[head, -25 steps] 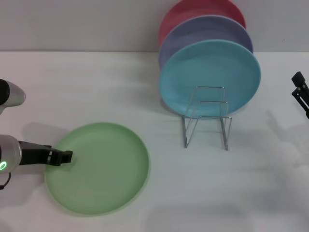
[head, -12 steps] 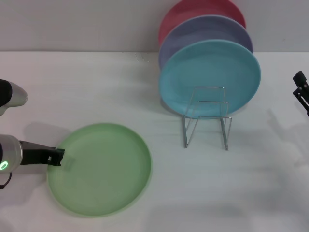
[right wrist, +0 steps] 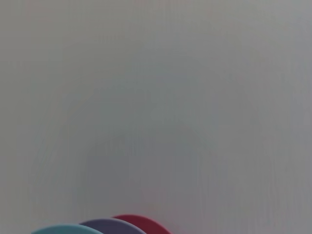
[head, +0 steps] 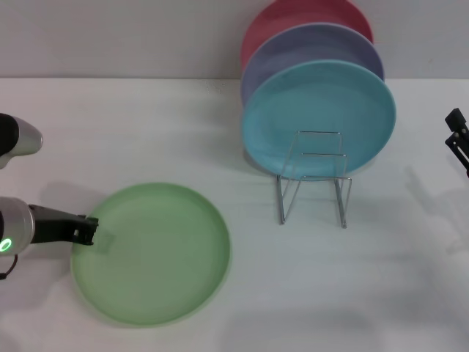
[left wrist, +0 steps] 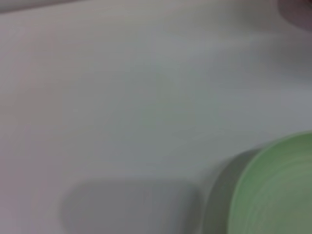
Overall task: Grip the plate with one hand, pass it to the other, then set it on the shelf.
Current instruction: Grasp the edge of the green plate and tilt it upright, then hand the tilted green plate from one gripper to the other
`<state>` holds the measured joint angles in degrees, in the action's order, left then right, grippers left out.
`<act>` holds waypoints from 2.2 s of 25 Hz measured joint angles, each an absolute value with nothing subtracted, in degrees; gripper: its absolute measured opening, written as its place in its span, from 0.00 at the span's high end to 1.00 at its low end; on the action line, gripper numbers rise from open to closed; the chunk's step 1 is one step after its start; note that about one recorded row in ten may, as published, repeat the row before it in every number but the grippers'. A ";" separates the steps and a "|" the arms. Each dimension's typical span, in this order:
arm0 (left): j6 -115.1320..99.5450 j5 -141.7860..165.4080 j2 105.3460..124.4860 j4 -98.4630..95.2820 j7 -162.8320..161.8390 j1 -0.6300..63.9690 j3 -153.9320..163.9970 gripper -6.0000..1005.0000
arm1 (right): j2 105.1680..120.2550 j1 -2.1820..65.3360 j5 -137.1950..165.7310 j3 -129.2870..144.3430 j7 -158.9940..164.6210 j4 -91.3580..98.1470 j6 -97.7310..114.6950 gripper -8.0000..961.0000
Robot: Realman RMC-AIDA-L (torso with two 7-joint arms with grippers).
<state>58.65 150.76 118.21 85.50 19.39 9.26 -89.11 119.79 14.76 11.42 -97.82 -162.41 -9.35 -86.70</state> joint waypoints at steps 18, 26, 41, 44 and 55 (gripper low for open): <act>47.32 148.57 118.09 94.80 24.50 4.86 -91.06 0.96 | 118.80 15.92 12.99 -91.89 -147.04 -28.94 -88.62 0.15; 36.08 142.88 118.23 93.47 29.50 1.94 -87.82 0.95 | 118.16 16.79 48.30 -92.21 -107.45 -66.94 -44.56 0.15; 34.43 142.70 118.21 93.90 29.48 1.76 -86.56 0.92 | 113.95 47.51 135.93 -100.88 -14.13 -83.84 -71.35 0.15; 34.76 142.70 118.23 94.10 29.45 1.97 -86.43 0.92 | 114.34 51.98 140.22 -101.67 -14.21 -79.83 -74.20 0.15; 35.72 142.75 118.29 96.38 29.30 1.34 -85.76 0.90 | 115.78 56.41 141.80 -97.03 -18.07 -73.47 -73.59 0.16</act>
<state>35.72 142.75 118.29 96.38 29.30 1.34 -85.76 115.78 56.41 141.80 -97.03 -18.07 -73.47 -73.59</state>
